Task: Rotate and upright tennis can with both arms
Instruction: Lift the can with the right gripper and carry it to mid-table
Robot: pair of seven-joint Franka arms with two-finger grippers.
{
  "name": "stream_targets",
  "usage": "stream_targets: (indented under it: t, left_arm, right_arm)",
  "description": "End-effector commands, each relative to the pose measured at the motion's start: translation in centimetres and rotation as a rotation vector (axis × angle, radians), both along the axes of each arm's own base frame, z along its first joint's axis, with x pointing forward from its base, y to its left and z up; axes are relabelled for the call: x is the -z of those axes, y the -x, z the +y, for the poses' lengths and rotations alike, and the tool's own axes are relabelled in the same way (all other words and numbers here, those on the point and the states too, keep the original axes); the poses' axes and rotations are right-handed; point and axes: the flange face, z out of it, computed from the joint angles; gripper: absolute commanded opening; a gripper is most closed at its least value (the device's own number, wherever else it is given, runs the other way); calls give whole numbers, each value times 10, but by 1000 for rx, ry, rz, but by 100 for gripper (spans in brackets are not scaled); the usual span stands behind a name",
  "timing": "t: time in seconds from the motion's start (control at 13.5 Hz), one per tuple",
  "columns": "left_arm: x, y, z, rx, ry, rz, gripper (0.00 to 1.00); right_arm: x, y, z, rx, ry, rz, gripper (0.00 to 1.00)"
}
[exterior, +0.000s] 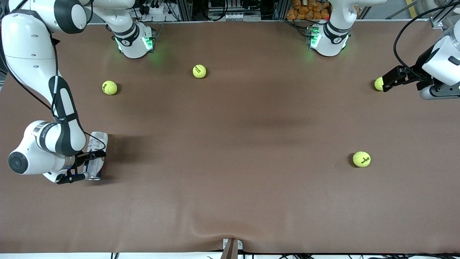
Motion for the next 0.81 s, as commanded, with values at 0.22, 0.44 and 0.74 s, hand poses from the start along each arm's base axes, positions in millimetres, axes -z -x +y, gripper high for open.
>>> stream_targets:
  t: [0.22, 0.44, 0.74]
  left_arm:
    - [-7, 3, 6, 5, 22, -3, 100]
    - [-8, 4, 6, 4, 21, -5, 100]
    - [-10, 5, 6, 6, 22, -7, 100]
  right_arm:
    - [-2, -2, -5, -24, -33, -8, 9]
    - [-24, -12, 6, -103, -43, -49, 9]
    - [-59, -40, 48, -369, -82, -146, 10]
